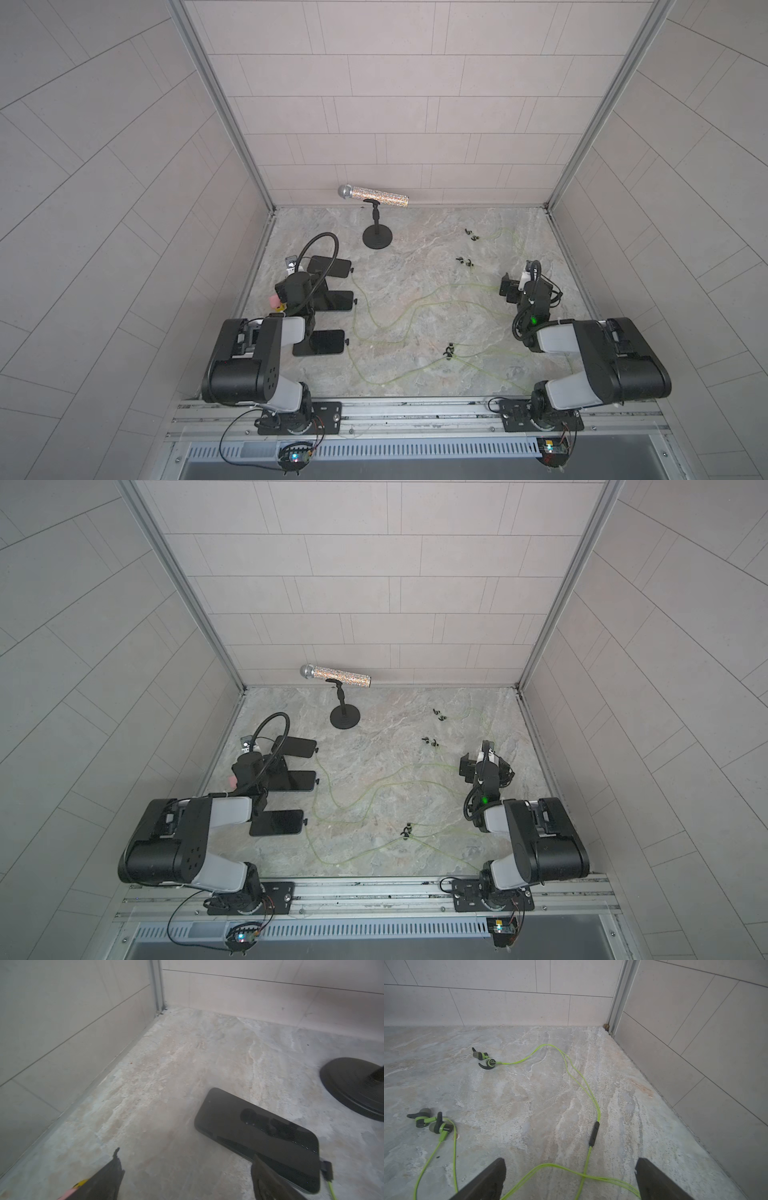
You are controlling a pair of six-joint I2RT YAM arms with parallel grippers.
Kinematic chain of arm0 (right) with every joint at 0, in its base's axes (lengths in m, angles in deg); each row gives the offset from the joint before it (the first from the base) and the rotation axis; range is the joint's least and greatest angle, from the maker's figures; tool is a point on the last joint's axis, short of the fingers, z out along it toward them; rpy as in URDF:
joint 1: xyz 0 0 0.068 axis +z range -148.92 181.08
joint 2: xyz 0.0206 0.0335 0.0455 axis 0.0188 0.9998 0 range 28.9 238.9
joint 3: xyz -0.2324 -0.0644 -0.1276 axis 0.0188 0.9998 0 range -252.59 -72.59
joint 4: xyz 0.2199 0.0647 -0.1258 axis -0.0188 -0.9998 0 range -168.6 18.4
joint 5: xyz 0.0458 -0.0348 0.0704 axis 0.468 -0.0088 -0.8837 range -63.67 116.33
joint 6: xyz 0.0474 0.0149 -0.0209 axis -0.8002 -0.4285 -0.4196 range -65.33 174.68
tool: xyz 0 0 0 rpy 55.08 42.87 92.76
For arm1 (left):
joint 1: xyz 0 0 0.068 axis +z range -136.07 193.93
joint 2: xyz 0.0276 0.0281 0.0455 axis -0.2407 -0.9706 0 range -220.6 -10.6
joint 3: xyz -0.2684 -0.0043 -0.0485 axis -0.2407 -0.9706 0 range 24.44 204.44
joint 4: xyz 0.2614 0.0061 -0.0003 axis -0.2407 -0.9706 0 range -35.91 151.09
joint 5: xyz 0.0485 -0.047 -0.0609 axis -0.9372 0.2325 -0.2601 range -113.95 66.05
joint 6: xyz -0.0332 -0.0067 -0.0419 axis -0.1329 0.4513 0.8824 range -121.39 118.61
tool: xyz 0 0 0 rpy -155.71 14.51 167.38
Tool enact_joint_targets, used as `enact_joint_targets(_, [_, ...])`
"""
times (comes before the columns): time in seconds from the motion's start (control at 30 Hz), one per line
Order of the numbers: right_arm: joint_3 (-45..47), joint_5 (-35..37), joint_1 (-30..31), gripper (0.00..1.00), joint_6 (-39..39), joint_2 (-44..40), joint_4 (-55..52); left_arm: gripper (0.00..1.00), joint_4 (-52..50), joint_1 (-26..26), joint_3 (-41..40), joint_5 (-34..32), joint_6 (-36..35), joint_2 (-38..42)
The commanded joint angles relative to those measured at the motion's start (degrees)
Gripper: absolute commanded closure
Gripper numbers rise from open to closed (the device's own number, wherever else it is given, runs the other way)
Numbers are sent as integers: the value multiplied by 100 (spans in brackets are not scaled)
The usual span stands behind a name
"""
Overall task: Plug wired earphones into phones
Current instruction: Reset both arms
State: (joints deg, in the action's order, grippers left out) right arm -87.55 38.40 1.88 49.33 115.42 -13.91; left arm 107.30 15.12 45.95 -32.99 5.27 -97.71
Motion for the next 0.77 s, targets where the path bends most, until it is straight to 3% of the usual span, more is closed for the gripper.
enact_joint_targets(0.0, [4,-196,-10,0,92,506,1157,0,1156,26,-62,834,-419,-455])
enact_joint_targets(0.07, [-229,-218,-10,0,70,214,223,0,295,23,165,781,-384,-207])
enact_joint_targets(0.13, [-608,-130,51,0,168,228,-481,0,101,-41,276,617,-472,-248])
enact_joint_targets(0.2, [-499,18,131,0,240,379,-46,0,663,-88,136,551,-501,-414])
enact_joint_targets(0.73, [-613,-227,263,0,490,384,-248,0,617,-119,134,475,-518,-377])
